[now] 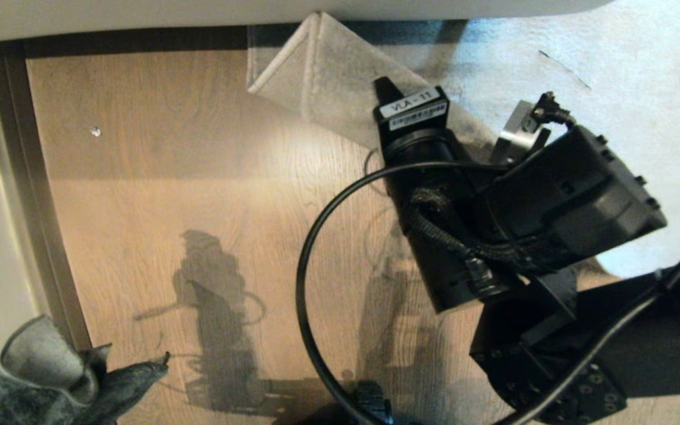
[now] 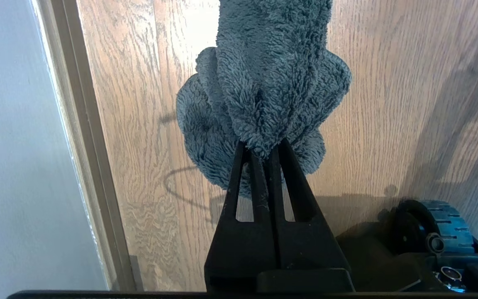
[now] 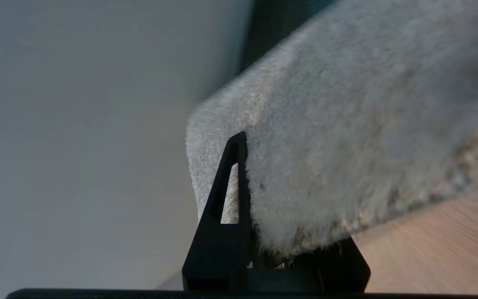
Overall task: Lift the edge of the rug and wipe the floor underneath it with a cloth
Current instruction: Lift up the carpet
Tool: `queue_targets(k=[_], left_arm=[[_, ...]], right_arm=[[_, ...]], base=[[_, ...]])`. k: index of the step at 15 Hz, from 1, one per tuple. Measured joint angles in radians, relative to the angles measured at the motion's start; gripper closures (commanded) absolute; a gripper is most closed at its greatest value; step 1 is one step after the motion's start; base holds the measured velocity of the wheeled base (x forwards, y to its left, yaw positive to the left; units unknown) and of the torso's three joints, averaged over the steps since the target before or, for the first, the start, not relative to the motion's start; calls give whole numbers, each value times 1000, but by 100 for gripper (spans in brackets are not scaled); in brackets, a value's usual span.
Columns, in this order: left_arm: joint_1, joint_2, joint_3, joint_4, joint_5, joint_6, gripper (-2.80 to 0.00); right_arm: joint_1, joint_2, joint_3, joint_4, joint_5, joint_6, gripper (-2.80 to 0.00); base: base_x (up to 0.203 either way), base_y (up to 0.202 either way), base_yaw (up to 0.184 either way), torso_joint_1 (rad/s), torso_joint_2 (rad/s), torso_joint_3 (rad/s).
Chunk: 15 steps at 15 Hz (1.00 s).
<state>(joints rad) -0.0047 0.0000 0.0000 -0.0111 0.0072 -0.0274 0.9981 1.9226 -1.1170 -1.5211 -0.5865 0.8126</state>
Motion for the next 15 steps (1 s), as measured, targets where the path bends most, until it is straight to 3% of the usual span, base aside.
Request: queue_targets(k=[9, 15], left_arm=[[0, 0, 0, 0, 0, 0, 0], [0, 0, 0, 0, 0, 0, 0]], right_arm=[[80, -64, -1, -1, 10, -29, 0], [86, -94, 32, -1, 41, -19, 0]], base=[[0, 0, 0, 0, 0, 0], [0, 0, 0, 0, 0, 0]])
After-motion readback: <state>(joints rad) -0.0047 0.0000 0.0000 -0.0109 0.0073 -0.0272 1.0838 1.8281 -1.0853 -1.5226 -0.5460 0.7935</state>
